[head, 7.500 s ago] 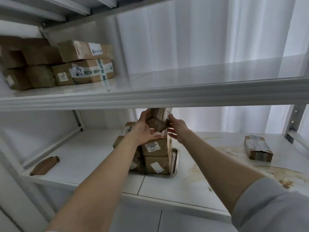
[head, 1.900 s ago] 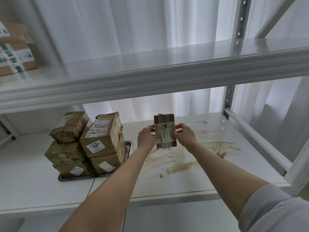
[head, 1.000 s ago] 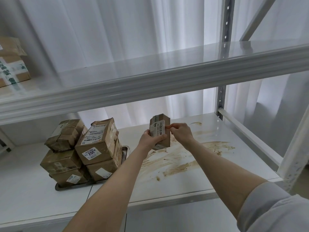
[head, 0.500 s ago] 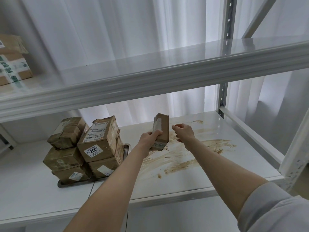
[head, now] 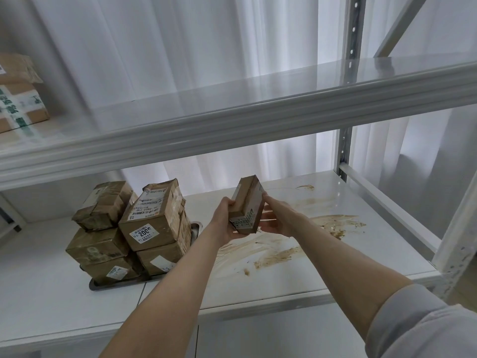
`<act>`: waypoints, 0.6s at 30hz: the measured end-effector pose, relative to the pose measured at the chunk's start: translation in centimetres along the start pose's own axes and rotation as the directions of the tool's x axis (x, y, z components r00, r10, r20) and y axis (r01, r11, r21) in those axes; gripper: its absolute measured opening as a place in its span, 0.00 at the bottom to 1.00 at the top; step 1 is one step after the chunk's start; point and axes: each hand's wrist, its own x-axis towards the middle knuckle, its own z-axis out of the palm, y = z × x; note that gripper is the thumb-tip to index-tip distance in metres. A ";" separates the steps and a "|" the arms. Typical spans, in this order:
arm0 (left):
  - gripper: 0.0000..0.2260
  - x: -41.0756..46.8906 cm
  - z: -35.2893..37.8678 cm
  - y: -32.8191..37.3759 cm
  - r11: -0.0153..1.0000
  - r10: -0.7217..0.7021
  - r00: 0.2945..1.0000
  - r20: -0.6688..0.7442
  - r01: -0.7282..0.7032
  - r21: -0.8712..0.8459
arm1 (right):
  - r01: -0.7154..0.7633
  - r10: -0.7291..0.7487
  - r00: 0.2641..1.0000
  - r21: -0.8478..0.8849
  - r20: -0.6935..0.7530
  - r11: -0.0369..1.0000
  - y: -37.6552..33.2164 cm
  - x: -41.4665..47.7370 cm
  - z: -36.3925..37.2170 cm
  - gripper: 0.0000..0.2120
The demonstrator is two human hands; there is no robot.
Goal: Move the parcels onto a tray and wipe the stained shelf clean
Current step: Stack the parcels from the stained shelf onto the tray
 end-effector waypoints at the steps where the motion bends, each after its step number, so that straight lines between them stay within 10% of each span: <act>1: 0.16 0.0 -0.1 0.0 1.000 -0.002 1.000 -0.008 0.002 0.000 | 0.007 -0.006 1.000 0.024 -0.005 1.000 0.0 0.0 0.1 0.21; 9: 0.19 0.2 -0.6 0.1 0.959 0.229 0.970 -0.082 -0.210 0.191 | 0.054 -0.045 0.994 0.082 -0.104 0.995 0.1 0.0 -0.1 0.12; 18: 0.15 -0.2 -0.5 0.3 0.954 0.181 0.981 -0.066 -0.159 0.253 | 0.074 -0.059 0.988 0.100 -0.143 0.992 0.2 0.4 -0.1 0.14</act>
